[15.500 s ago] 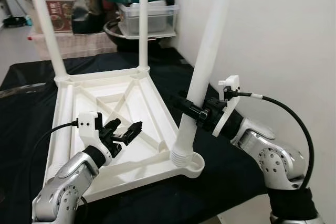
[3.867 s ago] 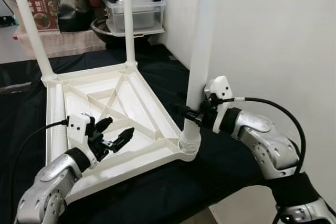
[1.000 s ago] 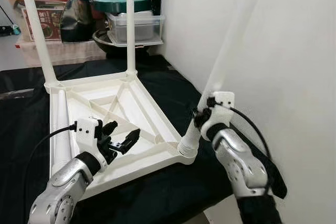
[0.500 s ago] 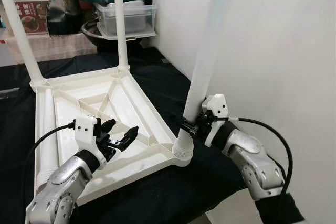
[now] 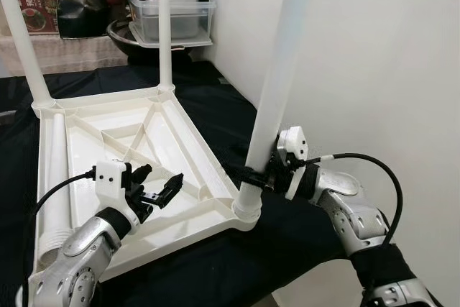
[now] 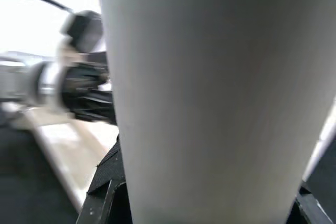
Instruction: Building children table
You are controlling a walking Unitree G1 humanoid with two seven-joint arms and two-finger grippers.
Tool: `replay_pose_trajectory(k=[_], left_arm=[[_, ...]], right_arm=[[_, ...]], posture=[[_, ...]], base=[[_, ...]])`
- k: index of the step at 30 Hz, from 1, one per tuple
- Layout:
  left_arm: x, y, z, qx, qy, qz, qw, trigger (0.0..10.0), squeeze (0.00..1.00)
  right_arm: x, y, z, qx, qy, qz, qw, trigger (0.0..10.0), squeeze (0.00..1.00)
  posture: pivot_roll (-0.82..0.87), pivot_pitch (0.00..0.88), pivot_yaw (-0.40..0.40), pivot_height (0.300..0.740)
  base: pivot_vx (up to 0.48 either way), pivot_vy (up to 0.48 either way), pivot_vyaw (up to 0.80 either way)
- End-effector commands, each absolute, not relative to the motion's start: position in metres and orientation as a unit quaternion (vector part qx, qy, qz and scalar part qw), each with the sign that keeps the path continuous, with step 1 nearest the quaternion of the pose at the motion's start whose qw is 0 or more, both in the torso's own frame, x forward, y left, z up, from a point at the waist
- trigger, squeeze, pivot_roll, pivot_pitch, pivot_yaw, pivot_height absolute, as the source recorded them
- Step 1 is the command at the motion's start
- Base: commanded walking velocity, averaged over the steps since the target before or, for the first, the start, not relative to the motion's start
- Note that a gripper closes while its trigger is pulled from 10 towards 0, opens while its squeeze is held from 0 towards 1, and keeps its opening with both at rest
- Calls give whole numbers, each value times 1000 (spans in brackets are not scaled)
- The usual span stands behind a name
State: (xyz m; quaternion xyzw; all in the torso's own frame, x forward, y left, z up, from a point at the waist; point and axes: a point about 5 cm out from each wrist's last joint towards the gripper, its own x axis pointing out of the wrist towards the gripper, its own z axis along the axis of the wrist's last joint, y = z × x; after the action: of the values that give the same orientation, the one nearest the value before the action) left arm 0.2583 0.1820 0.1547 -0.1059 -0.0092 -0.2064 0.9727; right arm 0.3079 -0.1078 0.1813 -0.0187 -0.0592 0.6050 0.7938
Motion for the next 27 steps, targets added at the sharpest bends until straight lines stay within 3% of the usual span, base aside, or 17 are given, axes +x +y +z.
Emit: replay_pose_trajectory(k=[1, 8, 10, 13, 17, 19, 21, 27], left_arm=[[257, 180, 153, -113, -8, -205, 972, 10000, 0], [258, 180, 154, -120, -11, -203, 972, 10000, 0], [258, 179, 154, -123, -11, -201, 972, 10000, 0], [258, 179, 153, -124, -11, -200, 972, 10000, 0], [259, 182, 153, -128, -11, -191, 973, 10000, 0], [259, 182, 153, -128, -11, -191, 973, 10000, 0], [260, 184, 153, -129, -13, -183, 974, 10000, 0], [263, 189, 154, -128, -13, -173, 976, 10000, 0]], right_arm=[[303, -96, 176, -6, -53, 640, 766, 0, 0], [307, -89, 181, 0, -77, 625, 777, 0, 0], [314, -88, 175, 20, -70, 569, 819, 0, 0], [318, -88, 170, 29, -55, 536, 842, 0, 0], [334, -98, 141, 44, 33, 352, 934, 0, 0], [334, -98, 141, 44, 33, 352, 934, 0, 0], [337, -110, 126, 34, 78, 256, 963, 0, 0], [331, -132, 108, 1, 132, 105, 986, 0, 0]], posture=[[21, 0, -154, 740], [15, 0, -148, 740], [11, 0, -144, 740], [10, 0, -143, 740], [-3, 0, -132, 740], [-3, 0, -132, 740], [-3, 0, -122, 740], [-17, 0, -110, 740]], base=[[0, 0, 0], [0, 0, 0], [0, 0, 0], [0, 0, 0], [0, 0, 0], [0, 0, 0], [0, 0, 0], [0, 0, 0]])
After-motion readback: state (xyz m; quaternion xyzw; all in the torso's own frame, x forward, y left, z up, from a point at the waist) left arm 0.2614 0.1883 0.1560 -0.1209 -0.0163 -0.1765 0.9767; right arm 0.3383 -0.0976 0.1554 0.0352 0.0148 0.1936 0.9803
